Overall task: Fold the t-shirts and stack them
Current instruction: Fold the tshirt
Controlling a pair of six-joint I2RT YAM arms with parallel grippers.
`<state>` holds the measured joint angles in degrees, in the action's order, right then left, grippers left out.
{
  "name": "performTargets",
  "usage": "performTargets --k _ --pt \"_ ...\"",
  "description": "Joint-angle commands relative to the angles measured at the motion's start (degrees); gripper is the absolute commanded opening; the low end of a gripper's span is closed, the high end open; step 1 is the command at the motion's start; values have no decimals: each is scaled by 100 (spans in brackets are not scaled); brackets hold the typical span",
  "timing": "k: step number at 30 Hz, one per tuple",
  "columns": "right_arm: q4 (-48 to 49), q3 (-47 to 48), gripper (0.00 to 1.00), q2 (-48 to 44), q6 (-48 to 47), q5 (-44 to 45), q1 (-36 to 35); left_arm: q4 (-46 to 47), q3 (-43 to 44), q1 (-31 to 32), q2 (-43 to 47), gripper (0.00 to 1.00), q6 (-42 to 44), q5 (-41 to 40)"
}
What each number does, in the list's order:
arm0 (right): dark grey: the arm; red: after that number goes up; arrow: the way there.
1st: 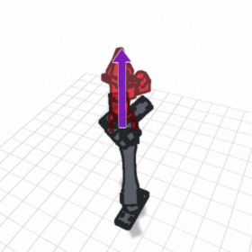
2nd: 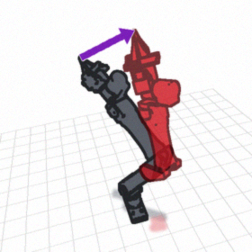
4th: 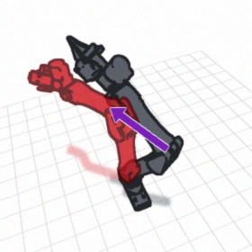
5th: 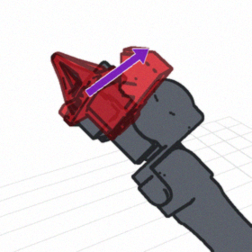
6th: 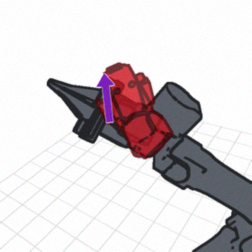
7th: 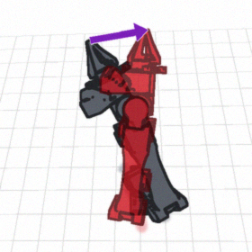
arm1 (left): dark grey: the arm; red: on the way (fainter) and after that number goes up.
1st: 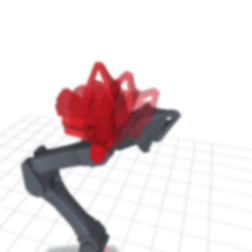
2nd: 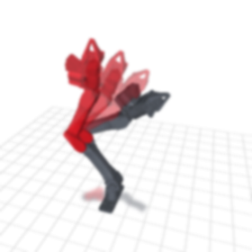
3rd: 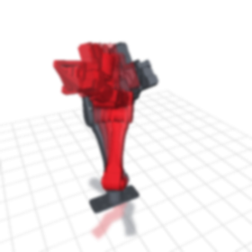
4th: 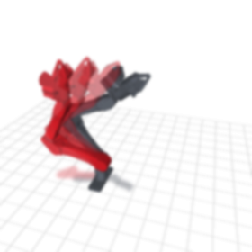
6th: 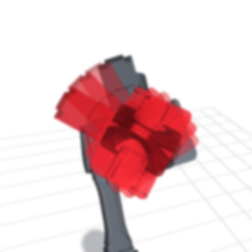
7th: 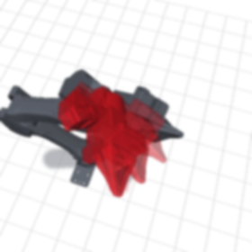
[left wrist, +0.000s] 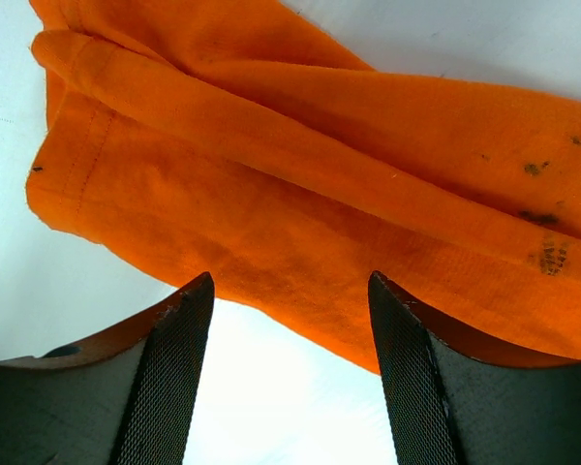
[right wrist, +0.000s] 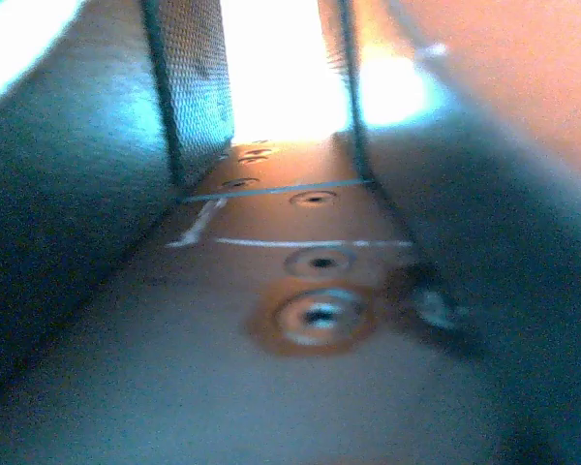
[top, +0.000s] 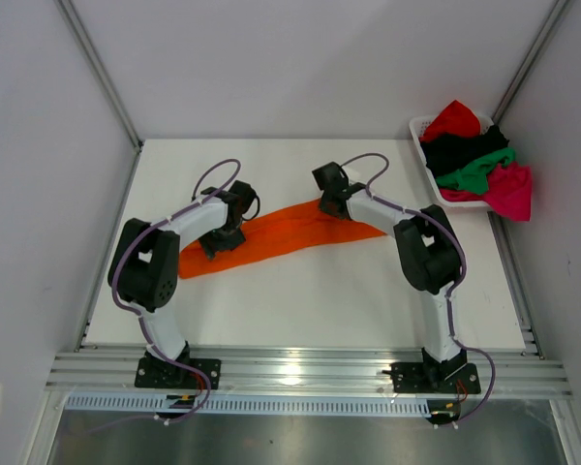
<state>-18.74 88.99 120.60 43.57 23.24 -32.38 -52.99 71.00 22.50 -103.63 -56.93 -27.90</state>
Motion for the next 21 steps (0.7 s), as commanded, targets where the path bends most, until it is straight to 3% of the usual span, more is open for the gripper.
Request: performTargets --k 1,10,21 --pt "-164 127 32 -53 46 250 -31 105 19 61 63 68 32 -146" --pt "-24 -461 34 -818 29 348 -58 114 45 61 54 68 33 -145" --pt "20 -391 34 -494 64 286 -58 158 -16 70 98 69 76 -119"
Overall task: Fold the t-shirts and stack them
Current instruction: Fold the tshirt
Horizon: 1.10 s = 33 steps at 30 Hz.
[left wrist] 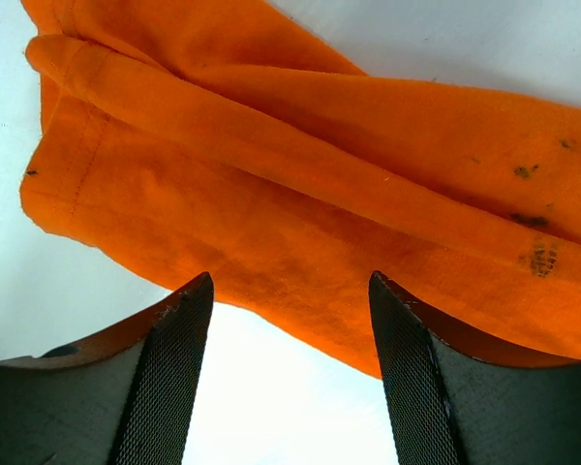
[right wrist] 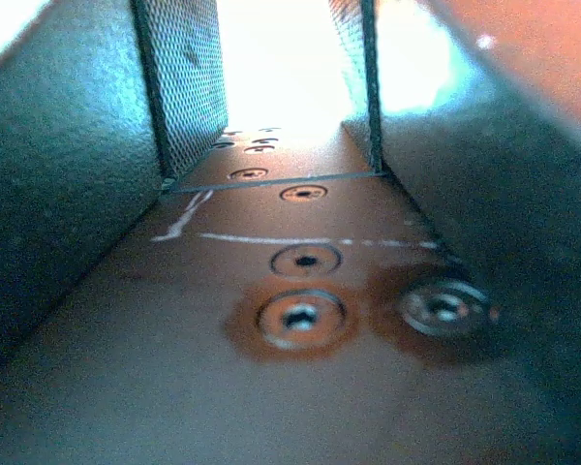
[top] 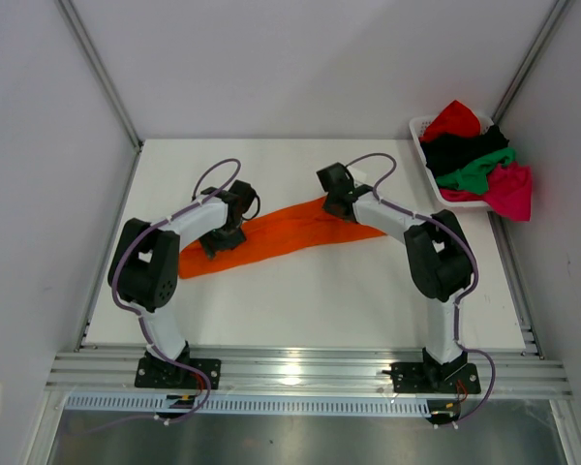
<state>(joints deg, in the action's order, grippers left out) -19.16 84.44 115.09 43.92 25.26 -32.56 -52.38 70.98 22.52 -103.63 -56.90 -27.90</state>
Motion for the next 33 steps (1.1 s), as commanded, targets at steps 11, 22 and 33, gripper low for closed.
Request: performTargets --k 11,22,33 --pt "281 151 33 409 -199 -12 30 114 -23 59 98 68 83 -128" --pt "501 327 32 576 -1298 67 -93 88 3 59 72 68 57 -128" --pt "606 301 0 620 -1492 -65 -128 70 4 59 71 69 57 -119"
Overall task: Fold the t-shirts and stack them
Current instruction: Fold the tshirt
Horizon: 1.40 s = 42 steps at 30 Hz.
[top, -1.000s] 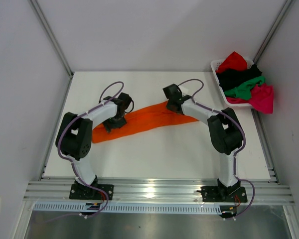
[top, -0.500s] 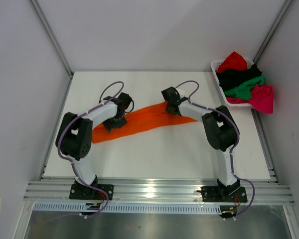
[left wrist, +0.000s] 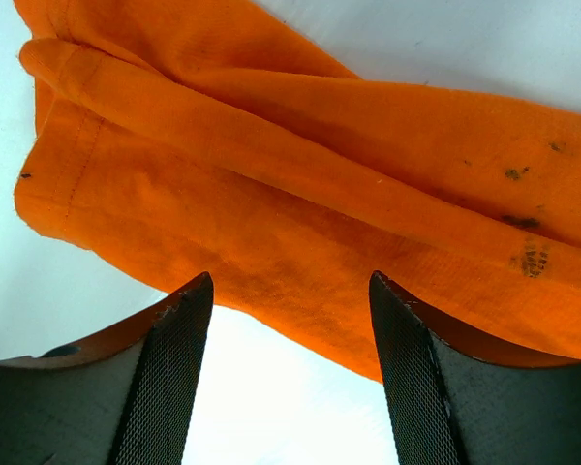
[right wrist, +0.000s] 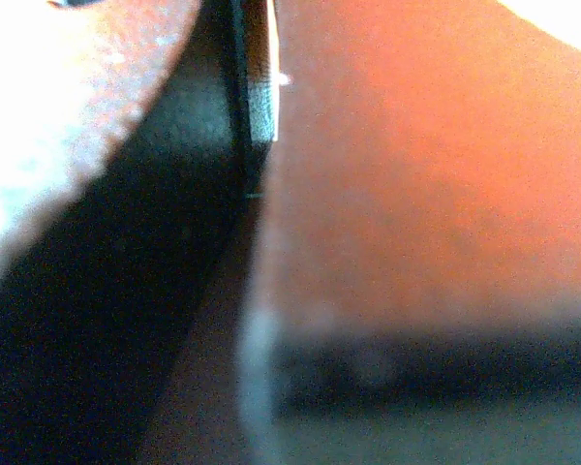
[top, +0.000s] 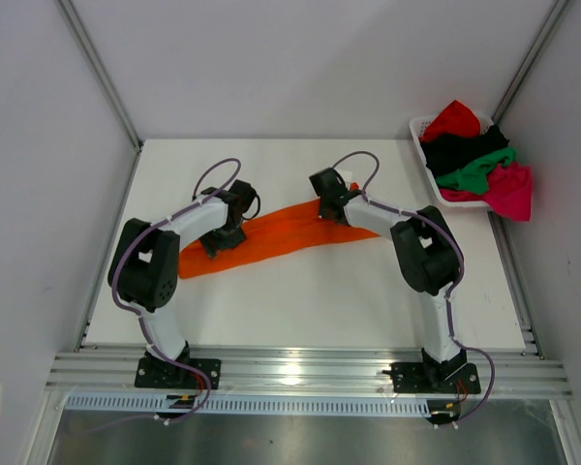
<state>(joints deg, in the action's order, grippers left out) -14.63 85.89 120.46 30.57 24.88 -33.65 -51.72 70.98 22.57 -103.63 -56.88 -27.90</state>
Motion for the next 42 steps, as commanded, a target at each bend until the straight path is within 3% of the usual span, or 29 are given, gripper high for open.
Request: performTargets --k 1,31,42 --pt "162 148 0 74 -165 -36 -19 4 4 55 71 69 54 -128" --pt "988 851 0 381 -806 -54 43 40 4 64 71 69 46 -145" --pt "1876 570 0 416 -1167 -932 16 22 12 64 63 70 19 -146"
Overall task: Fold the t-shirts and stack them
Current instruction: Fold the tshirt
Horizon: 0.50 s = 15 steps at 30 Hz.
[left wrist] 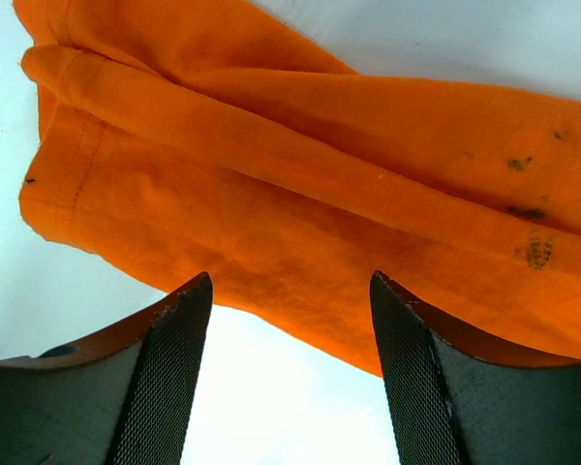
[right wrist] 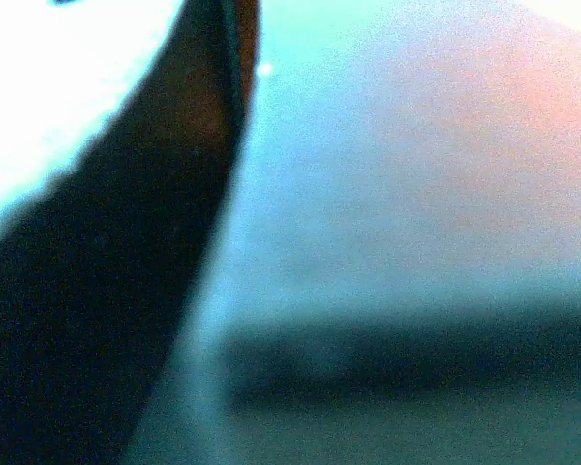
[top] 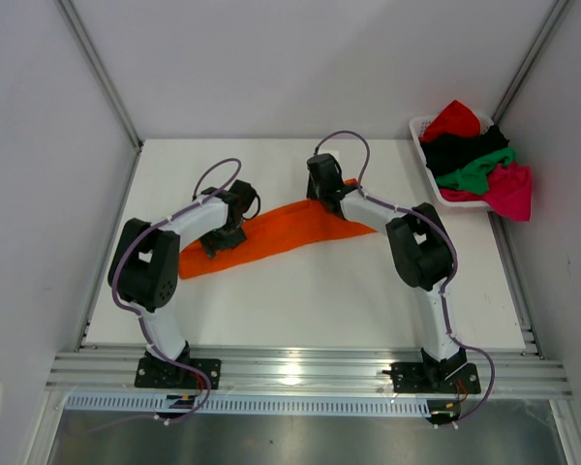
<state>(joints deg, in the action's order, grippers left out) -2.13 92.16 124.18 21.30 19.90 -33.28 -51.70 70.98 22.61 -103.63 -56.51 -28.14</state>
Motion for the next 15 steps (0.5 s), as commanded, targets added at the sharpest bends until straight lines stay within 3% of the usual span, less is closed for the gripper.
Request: performTargets --k 1,7,12,15 --pt "731 -84 0 45 -258 -530 -21 20 12 59 63 70 -18 -121" --pt "688 -40 1 168 -372 -874 -30 37 4 59 63 70 0 -121" --pt "582 -110 28 159 -276 -751 -21 46 12 68 63 70 26 -121" --pt "644 -268 36 80 -258 -663 -21 73 -14 59 80 70 52 -113"
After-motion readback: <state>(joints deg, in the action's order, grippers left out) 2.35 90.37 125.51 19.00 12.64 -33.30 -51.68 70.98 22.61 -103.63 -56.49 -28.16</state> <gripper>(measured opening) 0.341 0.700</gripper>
